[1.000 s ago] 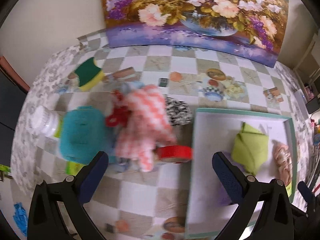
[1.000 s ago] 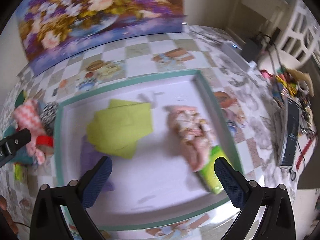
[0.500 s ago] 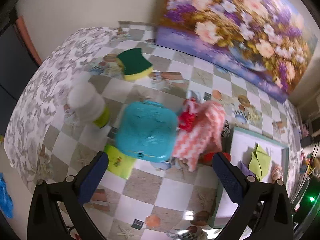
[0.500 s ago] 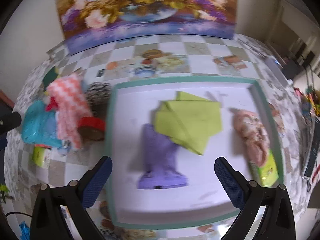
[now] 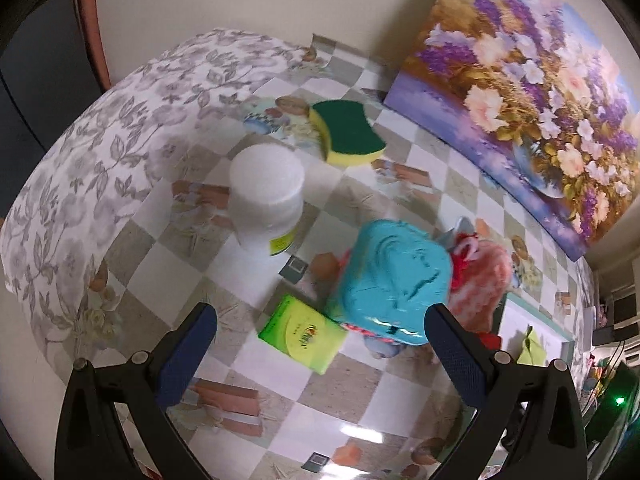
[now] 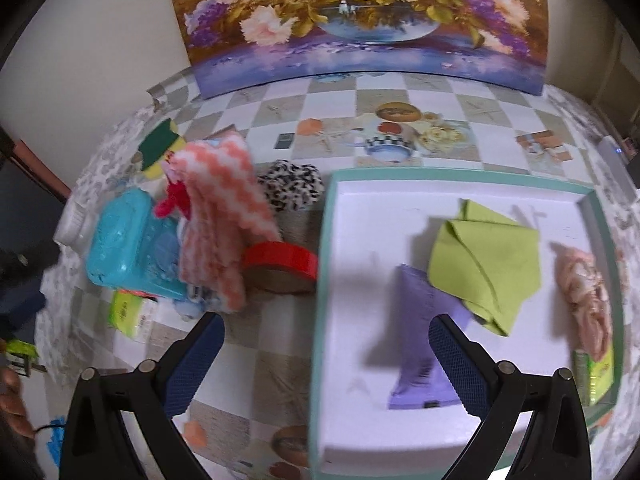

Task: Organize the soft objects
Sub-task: 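Withdraw both tools from the tray toward the remaining items, then grasp the red tape roll with the right tool while the left tool grasps the green tissue packet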

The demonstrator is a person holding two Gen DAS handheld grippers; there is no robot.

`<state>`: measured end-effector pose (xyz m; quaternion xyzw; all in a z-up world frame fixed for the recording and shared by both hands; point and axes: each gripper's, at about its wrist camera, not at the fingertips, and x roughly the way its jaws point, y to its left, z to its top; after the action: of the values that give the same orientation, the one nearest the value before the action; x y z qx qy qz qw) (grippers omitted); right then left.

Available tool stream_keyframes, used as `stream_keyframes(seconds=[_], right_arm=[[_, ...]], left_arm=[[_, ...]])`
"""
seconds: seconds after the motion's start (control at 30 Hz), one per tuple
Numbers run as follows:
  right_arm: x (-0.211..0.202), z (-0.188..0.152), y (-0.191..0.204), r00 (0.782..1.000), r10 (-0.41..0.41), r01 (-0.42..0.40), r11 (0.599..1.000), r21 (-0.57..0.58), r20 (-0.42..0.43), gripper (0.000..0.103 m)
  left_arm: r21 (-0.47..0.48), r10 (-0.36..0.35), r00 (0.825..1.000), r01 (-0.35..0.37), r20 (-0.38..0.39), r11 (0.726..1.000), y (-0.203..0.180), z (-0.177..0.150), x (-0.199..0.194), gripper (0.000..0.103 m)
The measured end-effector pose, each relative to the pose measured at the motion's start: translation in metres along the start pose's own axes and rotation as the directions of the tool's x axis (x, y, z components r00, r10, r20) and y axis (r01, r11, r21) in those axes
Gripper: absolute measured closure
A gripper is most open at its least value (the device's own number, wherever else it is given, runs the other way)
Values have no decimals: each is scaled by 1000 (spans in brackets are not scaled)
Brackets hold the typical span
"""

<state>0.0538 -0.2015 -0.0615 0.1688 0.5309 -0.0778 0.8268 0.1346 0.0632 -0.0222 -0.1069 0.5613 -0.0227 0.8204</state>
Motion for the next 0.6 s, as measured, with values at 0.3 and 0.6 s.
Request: stream_keyframes(seconds=[0.3, 0.6], right_arm=[[8, 0, 5, 1000, -9, 9, 1000, 2, -2, 0], [11, 6, -3, 1000, 27, -27, 999, 41, 16, 0]], left_arm=[[-34, -77, 997, 76, -29, 997, 15, -8, 18, 0], [31, -98, 994, 99, -40, 995, 18, -13, 24, 0]])
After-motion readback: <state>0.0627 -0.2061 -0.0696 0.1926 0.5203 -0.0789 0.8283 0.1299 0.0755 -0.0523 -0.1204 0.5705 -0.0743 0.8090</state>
